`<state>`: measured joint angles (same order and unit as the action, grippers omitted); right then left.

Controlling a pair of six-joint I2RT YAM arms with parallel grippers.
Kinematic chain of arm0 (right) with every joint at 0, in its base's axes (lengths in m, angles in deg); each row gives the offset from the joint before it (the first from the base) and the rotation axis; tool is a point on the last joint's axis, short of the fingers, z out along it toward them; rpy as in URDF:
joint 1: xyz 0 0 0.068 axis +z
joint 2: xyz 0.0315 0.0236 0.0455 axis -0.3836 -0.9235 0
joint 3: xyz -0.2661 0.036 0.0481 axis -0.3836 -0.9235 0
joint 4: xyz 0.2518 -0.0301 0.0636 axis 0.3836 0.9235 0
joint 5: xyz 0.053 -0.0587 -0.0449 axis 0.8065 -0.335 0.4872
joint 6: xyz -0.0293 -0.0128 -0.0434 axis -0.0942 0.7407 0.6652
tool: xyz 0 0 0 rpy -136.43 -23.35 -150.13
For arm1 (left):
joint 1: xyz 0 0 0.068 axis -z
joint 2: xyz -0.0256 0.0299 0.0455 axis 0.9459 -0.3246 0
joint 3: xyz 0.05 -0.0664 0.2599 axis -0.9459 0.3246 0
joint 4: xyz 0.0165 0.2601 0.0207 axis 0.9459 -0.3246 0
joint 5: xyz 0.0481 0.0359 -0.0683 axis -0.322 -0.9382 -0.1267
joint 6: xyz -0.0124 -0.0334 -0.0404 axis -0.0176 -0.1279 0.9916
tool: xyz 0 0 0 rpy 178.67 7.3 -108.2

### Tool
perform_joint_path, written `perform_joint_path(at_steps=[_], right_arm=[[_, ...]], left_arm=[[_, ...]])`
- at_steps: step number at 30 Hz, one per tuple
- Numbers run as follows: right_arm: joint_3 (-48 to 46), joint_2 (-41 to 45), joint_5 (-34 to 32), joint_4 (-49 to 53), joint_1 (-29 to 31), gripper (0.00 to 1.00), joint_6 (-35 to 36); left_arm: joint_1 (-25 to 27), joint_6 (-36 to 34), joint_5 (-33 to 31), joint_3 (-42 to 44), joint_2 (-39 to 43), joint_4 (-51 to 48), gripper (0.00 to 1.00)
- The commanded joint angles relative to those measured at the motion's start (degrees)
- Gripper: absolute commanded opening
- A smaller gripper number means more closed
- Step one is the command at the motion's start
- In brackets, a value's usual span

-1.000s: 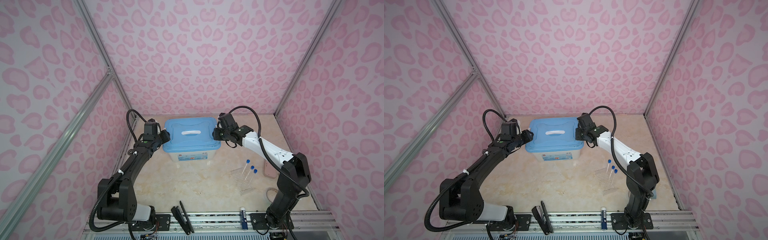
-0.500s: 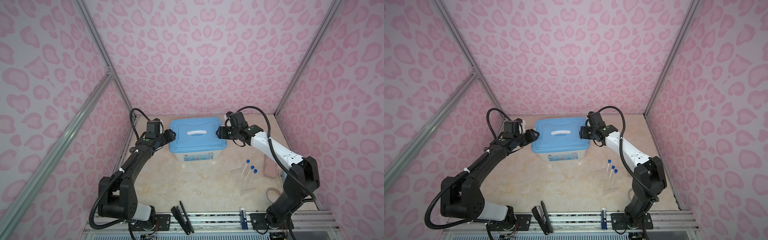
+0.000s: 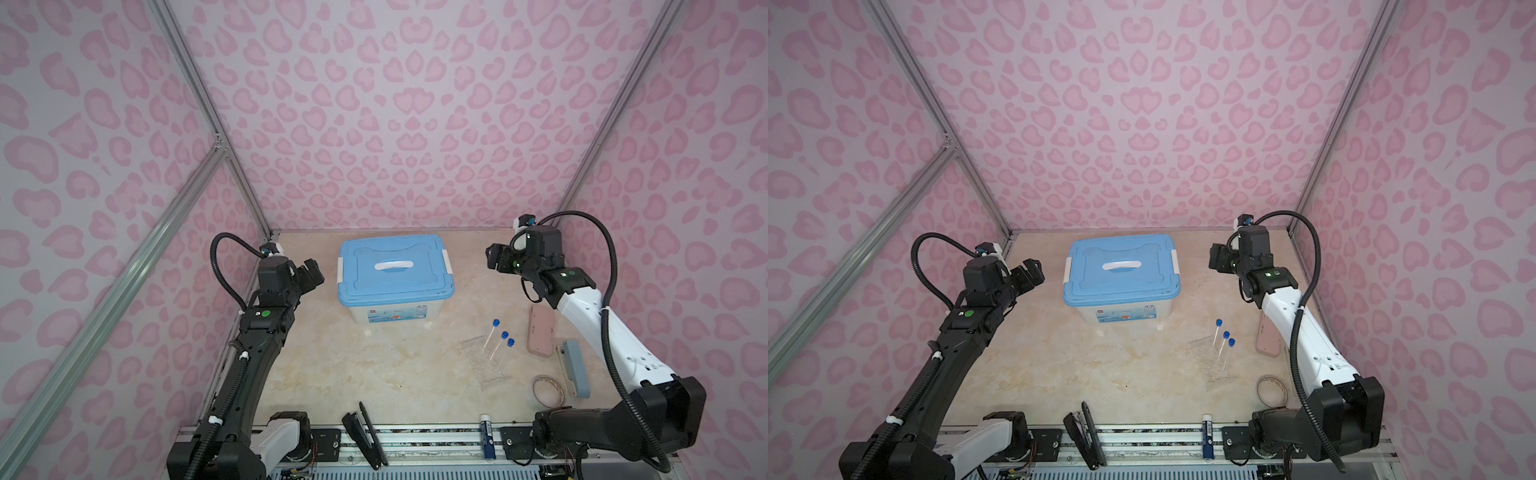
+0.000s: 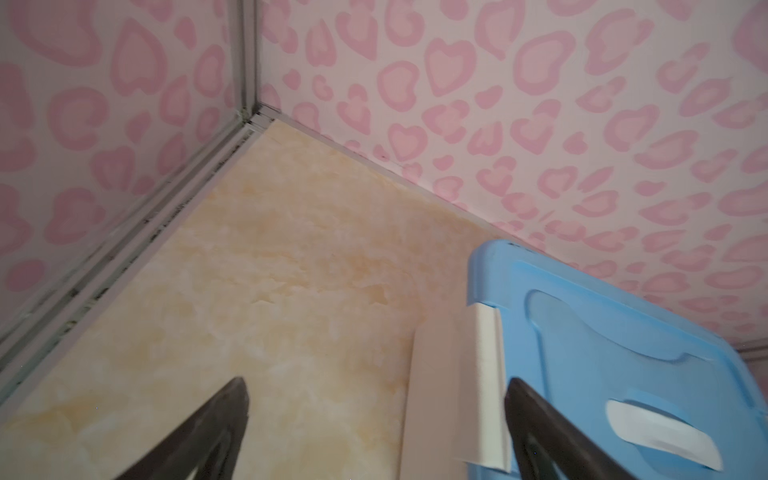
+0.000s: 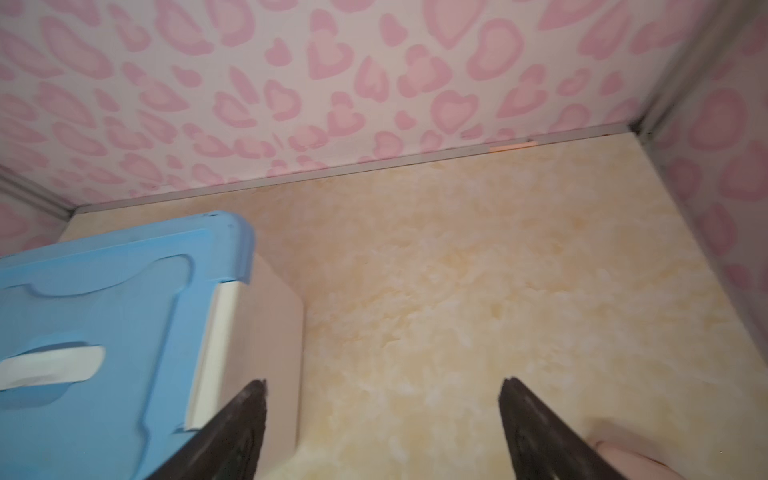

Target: Organize the chemistry lab equipment

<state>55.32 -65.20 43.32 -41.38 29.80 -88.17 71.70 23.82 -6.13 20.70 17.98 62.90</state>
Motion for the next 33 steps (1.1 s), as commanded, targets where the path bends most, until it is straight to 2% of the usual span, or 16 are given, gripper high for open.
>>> perform_joint_path(at_steps=[1,5,8,11,15,19,25,29,33], right_arm=[[-5.7,1.2,-2.8,-8.1,-5.2,0.87,1.3],[-13.1,1.4,-3.0,-14.5,-10.8,0.87,2.2],[-19.4,1.0,-2.0,-22.0,-14.5,0.85,2.9],[-23.6,0.0,-3.9,-26.9,-14.8,0.85,6.5],[-29.8,-1.9,-3.1,-36.2,-14.8,0.85,6.2],[-35.6,-3.5,-1.6,-46.6,-14.0,0.85,7.3],[-41.8,-6.4,-0.9,-60.2,-12.1,0.85,9.8],[-43.4,-9.6,-1.1,-66.7,-10.4,0.86,12.2],[-44.9,-11.2,-1.4,-70.7,-9.2,0.87,13.7]], left_arm=[[-0.3,-3.5,-9.9,6.3,1.8,13.9,0.97],[-0.3,-3.0,-15.0,13.1,1.2,17.9,0.97],[-0.3,-6.7,-14.5,18.6,0.5,24.8,1.0],[-0.2,-8.7,-14.7,21.5,-1.7,28.3,1.0],[-0.2,-12.4,-10.8,24.7,-6.0,37.4,0.99],[-0.3,-13.0,-5.9,25.6,-12.2,43.5,0.99],[-0.6,-17.9,-5.0,25.0,-16.8,49.1,0.99],[-4.3,-17.0,0.6,26.6,-19.4,55.9,0.99],[-4.3,-19.8,7.3,26.2,-20.8,56.2,1.0]])
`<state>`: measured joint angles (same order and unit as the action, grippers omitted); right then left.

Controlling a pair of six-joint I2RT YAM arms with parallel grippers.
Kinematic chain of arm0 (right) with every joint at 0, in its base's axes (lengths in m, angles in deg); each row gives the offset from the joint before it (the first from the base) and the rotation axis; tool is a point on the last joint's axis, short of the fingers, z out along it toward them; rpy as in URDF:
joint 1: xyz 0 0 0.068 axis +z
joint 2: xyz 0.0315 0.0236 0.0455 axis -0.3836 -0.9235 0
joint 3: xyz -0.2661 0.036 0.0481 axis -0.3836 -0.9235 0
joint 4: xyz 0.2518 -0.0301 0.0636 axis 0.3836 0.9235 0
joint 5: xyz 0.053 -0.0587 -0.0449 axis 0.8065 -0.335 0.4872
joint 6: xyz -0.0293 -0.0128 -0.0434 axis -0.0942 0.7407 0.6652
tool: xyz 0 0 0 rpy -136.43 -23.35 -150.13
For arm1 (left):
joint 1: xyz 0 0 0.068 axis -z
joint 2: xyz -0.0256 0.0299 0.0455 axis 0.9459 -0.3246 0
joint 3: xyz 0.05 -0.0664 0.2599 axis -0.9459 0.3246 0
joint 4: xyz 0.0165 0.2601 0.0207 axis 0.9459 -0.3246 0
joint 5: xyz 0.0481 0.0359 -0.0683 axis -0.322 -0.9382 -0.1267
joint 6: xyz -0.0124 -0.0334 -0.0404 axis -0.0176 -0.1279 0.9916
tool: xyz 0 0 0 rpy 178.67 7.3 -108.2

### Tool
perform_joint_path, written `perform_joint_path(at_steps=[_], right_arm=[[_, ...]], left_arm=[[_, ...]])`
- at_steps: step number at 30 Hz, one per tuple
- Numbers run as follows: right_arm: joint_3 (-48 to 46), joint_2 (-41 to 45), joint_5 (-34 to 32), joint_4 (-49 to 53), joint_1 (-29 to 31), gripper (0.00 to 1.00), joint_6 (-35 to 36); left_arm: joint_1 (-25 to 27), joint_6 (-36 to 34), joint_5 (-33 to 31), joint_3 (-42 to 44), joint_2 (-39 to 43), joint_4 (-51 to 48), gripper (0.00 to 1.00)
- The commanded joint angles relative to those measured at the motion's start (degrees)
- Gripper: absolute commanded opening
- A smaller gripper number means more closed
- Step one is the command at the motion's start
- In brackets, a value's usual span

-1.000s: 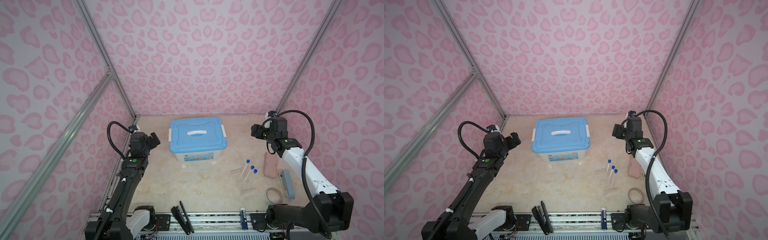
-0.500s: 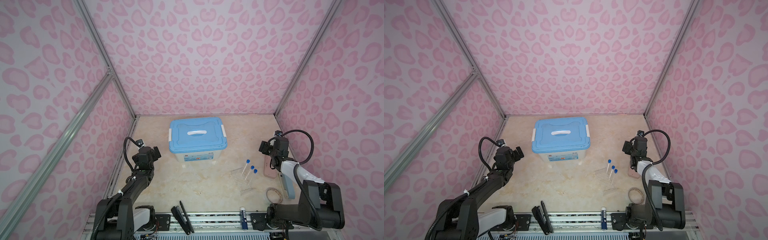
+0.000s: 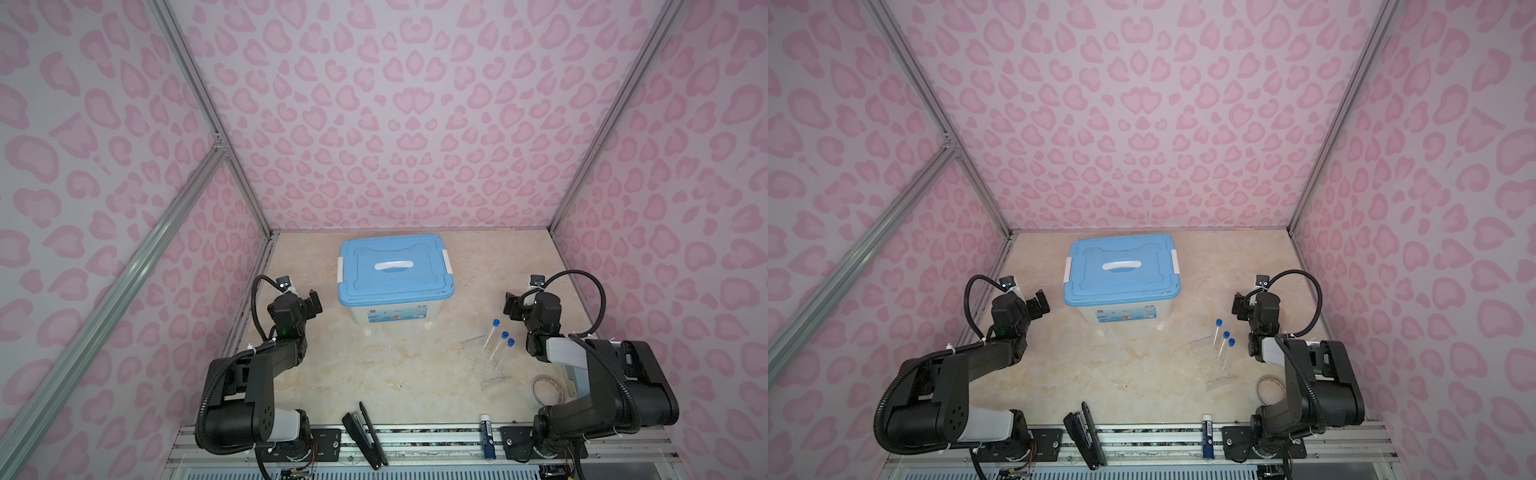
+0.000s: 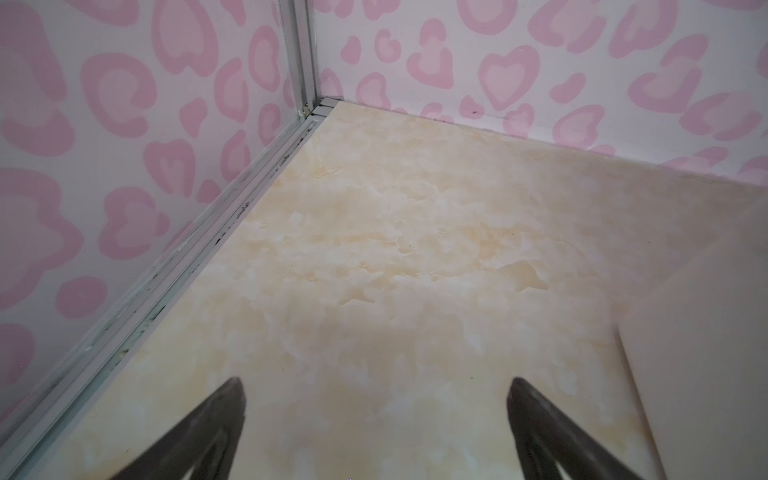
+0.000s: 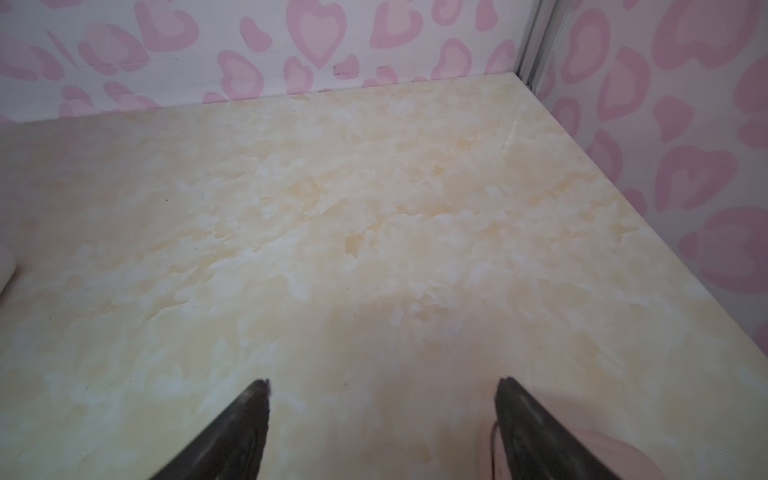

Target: Organize the chemistry lab equipment

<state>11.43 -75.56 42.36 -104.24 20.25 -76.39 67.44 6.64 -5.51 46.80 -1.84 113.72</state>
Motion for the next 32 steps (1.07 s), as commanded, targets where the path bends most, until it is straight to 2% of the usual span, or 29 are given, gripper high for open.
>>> perform_joint_path(at_steps=[1,3,6,9,11,13,32], right_arm=[[-2.1,-1.8,-0.1,-10.5,0.4,0.87,2.2],[-3.6,-2.9,-0.4,-15.0,0.9,0.88,2.6],[-3.0,-2.7,-0.3,-13.4,0.9,0.9,2.6],[-2.5,-2.3,-0.6,-12.0,1.0,0.99,2.8],[-2.5,-2.2,-0.7,-11.7,1.1,0.99,2.7],[-2.4,-2.0,-0.9,-11.1,1.2,0.99,2.7],[-2.3,-2.0,-1.0,-11.1,1.2,0.99,2.8]], left_arm=[[-0.1,-3.3,8.0,0.2,-1.2,5.9,0.99],[0.0,-4.2,9.6,1.3,-1.3,7.8,0.99],[0.8,-5.0,9.9,4.5,-3.1,15.2,0.99],[0.5,-5.1,10.8,3.9,-3.0,13.4,0.97],[0.0,-6.0,14.7,4.3,-3.0,14.3,0.97],[-0.2,-6.1,15.3,4.5,-2.8,14.8,0.97],[0.3,-6.3,14.3,4.8,-2.7,15.1,0.97]])
